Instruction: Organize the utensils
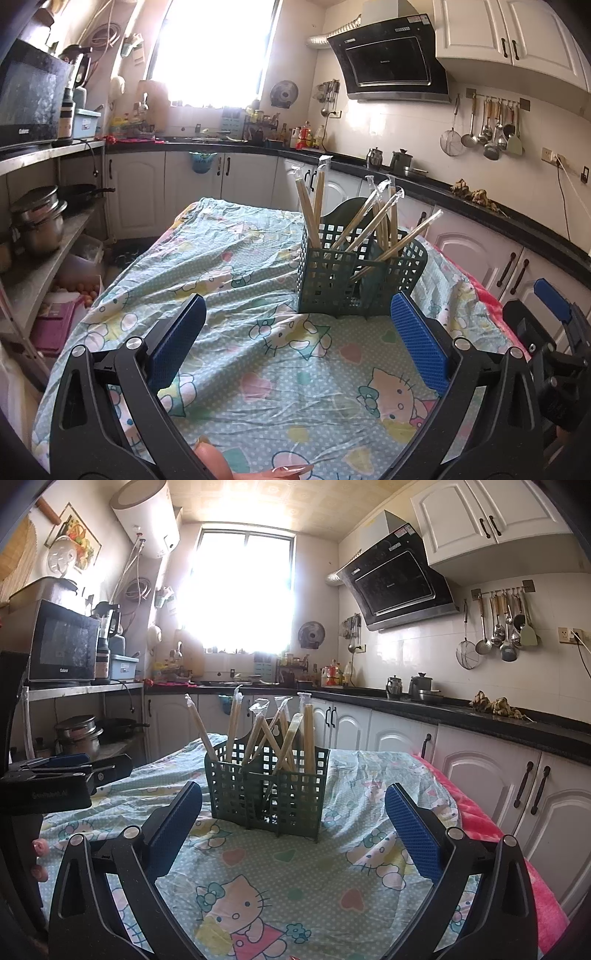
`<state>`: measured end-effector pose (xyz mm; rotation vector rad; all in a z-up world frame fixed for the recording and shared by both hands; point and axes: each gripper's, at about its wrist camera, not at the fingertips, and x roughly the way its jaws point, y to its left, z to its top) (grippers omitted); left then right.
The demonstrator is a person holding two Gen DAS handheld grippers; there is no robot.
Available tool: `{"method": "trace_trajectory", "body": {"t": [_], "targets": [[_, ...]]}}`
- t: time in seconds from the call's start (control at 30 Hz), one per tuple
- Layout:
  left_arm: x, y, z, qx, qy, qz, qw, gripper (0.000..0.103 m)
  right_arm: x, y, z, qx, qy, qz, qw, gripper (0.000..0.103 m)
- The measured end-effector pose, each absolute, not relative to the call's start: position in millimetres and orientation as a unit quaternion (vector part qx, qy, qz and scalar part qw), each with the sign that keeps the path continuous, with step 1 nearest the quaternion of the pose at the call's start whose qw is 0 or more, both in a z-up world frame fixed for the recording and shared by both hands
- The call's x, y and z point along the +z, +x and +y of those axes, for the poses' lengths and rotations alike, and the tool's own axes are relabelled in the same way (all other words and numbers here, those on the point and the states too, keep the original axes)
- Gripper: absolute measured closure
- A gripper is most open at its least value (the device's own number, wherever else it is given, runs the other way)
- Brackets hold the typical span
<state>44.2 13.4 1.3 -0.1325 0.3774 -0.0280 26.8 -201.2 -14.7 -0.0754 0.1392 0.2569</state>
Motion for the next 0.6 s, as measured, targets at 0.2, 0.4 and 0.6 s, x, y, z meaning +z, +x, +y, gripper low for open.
{"method": "trace_trajectory", "body": {"t": [0.2,0.4,0.6], "targets": [[-3.2,51.6,17.7,-0.013,-0.083,0.212,0.974,0.011,-15.8,29.2,-204.5,0.114,-0.033,0.077,0.990,0.006],[-10.5,83.5,46.3,0.031,-0.079,0.272,0.959,0.011,-15.0,63.0,-233.6,0.084,0.005,0.131,0.988,0.006],[-60.2,173.8,88.5,0.120,-0.020,0.396,0.910,0.011,-55.4,182.3,-291.6,-0.030,0.014,0.337,0.941,0.006]]}}
